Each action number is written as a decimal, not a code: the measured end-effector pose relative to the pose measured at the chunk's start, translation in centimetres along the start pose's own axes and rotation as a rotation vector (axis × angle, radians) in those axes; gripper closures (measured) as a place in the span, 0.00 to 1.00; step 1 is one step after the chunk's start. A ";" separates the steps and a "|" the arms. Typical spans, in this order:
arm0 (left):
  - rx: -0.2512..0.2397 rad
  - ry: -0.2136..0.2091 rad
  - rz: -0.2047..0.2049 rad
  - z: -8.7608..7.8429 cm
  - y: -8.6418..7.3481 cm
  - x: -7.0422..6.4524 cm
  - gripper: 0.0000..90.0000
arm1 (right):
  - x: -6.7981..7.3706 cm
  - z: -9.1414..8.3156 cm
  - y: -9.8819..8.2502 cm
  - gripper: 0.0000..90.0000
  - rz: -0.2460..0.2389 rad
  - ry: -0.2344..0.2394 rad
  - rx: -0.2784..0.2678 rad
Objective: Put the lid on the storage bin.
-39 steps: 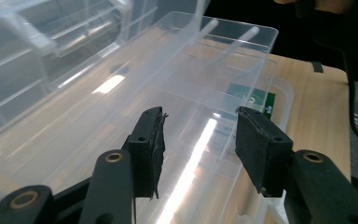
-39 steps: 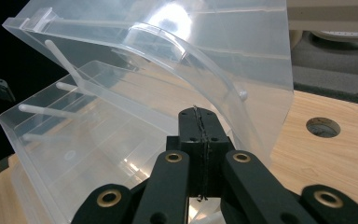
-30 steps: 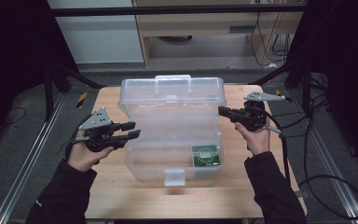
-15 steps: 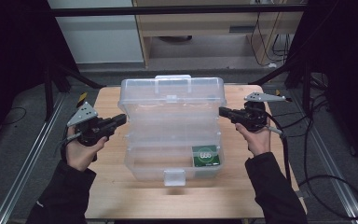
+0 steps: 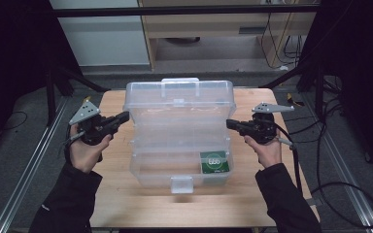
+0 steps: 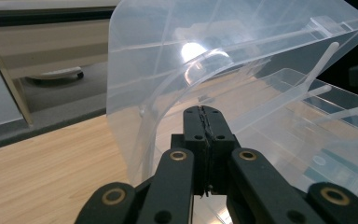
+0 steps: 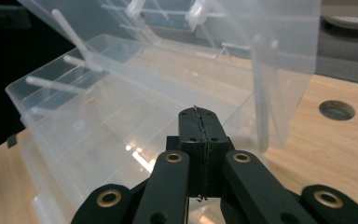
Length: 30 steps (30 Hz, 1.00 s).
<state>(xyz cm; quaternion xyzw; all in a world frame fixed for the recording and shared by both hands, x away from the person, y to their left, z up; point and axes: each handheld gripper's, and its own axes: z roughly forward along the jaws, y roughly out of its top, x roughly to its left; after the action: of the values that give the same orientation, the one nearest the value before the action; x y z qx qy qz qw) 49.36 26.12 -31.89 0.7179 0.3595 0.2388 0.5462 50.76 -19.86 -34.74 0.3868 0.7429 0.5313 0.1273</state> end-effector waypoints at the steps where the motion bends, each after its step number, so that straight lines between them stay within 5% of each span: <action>1: -0.003 0.004 0.001 0.0 0.0 0.0 0.99 | 0.0 0.0 -0.1 1.00 0.000 0.003 0.005; 12: 0.001 0.000 -0.005 0.0 0.0 0.2 0.99 | 0.8 -0.2 -1.2 1.00 -0.007 0.064 0.011; 30: 0.034 -0.033 0.030 -0.8 -1.0 -0.5 0.99 | 0.7 -0.5 -1.4 1.00 -0.004 0.042 -0.011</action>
<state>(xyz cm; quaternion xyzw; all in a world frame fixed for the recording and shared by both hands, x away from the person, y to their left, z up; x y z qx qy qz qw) 48.18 26.36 -32.59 0.7363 0.3436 0.2290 0.5361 49.39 -19.91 -35.58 0.3732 0.7433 0.5432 0.1147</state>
